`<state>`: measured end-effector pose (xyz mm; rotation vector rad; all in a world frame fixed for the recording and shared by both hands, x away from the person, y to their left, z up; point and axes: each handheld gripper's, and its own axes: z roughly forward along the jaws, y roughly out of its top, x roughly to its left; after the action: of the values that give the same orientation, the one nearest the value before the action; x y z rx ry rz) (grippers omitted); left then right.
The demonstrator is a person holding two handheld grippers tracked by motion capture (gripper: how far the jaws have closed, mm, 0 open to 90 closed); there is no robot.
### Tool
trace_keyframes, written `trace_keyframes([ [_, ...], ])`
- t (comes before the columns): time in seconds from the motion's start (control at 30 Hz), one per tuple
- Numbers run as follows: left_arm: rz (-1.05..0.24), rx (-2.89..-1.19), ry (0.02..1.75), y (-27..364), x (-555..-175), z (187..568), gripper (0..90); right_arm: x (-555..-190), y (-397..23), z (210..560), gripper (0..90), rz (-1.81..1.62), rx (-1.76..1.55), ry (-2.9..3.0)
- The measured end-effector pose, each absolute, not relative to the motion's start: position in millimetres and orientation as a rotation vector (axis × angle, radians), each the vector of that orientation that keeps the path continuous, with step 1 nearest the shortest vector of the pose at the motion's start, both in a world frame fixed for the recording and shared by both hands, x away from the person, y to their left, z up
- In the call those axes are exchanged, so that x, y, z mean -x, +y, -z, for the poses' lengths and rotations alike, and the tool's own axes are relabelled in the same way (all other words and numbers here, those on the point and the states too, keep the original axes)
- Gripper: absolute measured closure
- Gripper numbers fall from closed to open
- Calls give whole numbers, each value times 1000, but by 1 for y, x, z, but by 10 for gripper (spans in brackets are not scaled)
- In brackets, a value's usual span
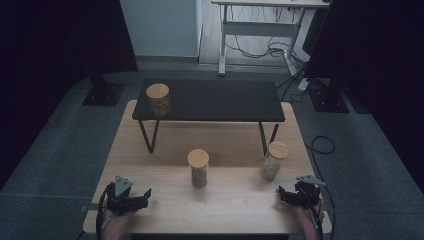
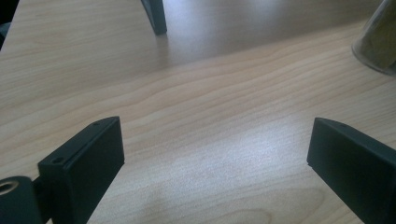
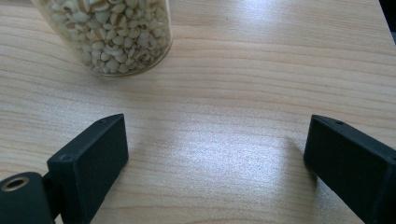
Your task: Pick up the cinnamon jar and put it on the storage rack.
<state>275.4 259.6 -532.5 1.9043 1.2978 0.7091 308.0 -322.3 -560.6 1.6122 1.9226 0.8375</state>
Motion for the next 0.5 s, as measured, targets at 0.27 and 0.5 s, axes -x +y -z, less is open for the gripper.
trace_keyframes([
  [0.27, -700, -1935, 1321, 259, -277, 539, 36, -308, -322, 561, 58, -838, -1612, 1923],
  [0.5, -694, -1951, 1344, 260, -277, 543, 36, -307, -324, 561, 55, -845, -1596, 1940],
])
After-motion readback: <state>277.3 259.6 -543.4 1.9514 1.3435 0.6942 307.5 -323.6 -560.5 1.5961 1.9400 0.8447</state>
